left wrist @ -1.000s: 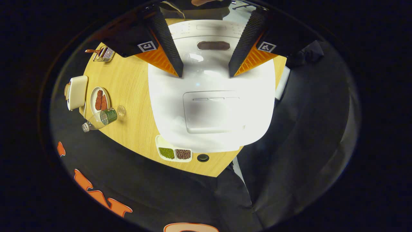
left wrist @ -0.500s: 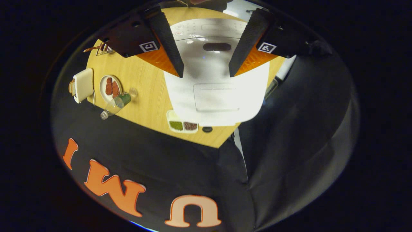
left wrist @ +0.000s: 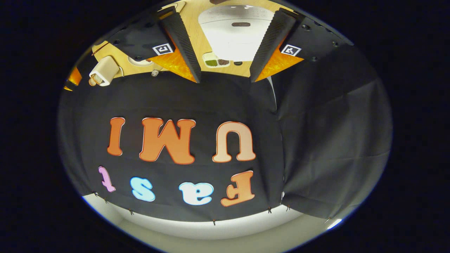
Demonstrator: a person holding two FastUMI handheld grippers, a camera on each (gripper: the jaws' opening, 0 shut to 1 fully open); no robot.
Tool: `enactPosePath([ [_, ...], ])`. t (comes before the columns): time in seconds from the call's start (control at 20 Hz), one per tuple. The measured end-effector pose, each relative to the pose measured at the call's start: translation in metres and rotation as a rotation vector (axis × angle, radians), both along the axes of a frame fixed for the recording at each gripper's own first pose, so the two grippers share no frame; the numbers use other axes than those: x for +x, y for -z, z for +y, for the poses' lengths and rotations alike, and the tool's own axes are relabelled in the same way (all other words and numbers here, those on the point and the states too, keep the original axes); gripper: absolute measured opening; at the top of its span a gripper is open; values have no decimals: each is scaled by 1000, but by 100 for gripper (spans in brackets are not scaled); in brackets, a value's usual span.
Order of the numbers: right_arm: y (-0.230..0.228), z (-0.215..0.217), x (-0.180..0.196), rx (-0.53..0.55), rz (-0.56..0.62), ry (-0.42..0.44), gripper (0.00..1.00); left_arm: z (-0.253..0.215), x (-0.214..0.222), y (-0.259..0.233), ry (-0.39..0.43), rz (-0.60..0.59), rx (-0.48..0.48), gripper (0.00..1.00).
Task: Close the left gripper, press the button to open the rice cooker; take a wooden spoon from the chopstick holder with the right hand, scoop a spoonful of rice and pour it into the rice cooker, then put the wooden spoon back into the chopstick holder.
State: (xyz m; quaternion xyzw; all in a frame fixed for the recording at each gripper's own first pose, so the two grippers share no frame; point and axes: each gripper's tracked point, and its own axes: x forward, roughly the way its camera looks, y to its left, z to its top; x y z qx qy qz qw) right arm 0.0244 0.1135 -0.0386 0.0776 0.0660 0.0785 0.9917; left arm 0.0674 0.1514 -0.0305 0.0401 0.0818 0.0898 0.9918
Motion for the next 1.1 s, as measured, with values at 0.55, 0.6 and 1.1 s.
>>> enactPosePath([
  [0.55,-3,62,28,-20,-11,-146,84,-20,-16,-34,8,-137,99,100],
  [0.6,-9,66,32,-16,-23,-151,84,-21,-16,-42,8,-164,103,100],
  [1.1,-50,99,64,-77,-35,-192,85,-25,19,-45,31,-162,-23,92],
])
